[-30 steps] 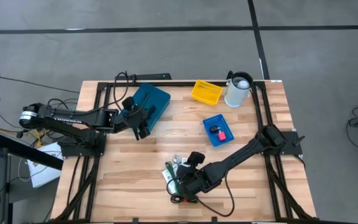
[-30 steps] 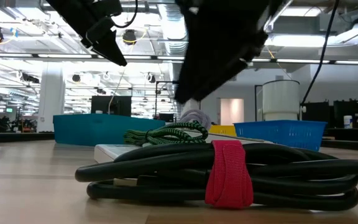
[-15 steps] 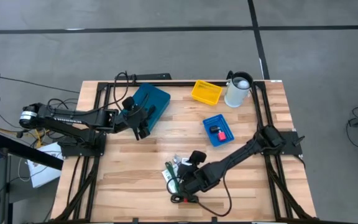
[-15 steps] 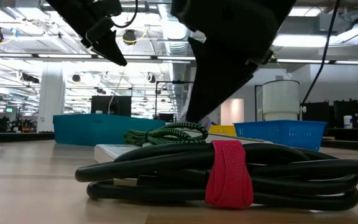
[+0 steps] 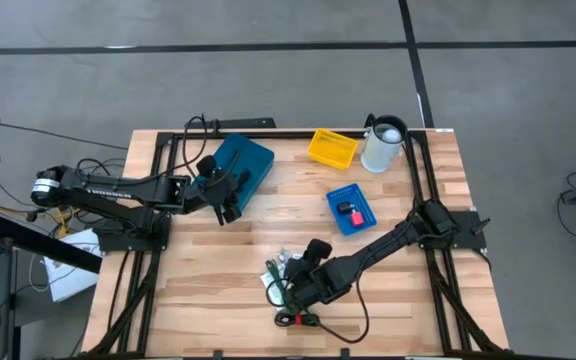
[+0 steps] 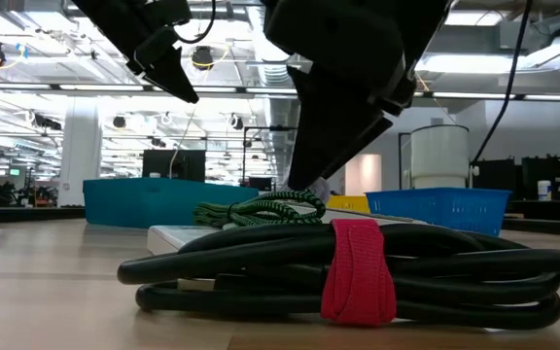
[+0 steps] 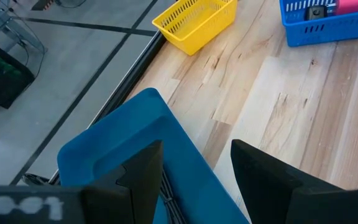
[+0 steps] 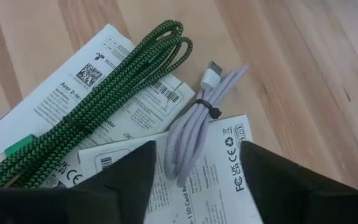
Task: Pick and place items into bin
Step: Put the purple charger cable into the dark blue bin
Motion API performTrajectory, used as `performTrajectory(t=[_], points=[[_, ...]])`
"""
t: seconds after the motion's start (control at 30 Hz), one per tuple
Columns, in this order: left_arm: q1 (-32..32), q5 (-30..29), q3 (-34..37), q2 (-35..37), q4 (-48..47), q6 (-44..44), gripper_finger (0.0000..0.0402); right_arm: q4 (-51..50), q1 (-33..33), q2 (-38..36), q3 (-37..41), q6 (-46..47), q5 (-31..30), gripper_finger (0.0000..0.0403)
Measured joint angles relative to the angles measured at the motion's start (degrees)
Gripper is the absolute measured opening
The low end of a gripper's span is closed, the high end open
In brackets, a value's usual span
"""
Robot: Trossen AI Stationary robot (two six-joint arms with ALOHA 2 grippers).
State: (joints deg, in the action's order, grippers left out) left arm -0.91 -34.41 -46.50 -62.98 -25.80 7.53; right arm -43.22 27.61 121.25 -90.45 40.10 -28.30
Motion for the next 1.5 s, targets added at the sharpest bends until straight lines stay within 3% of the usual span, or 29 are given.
performTrajectory(t=[0.4, 0.47, 1.03, 1.5], points=[[0.0, 0.0, 0.0, 0.0, 0.0, 0.02, 0.0182, -0.04, -0.48, -0.02, 0.0, -0.01, 2.17, 0.0028], [0.0, 0.0, 0.0, 0.0, 0.0, 0.02, 0.0182, -0.09, -0.5, -0.02, 0.0, -0.03, 2.29, 0.0012], [0.02, 1.18, 0.0, 0.0, 0.0, 0.17, 0.0182, -0.46, -0.76, -0.66, -0.01, 0.02, 0.65, 0.0005], [0.02, 3.5, -0.02, 0.0, -0.23, -0.14, 0.0182, -12.44, 0.36, -1.69, -10.58, -2.92, -14.42, 0.0001]])
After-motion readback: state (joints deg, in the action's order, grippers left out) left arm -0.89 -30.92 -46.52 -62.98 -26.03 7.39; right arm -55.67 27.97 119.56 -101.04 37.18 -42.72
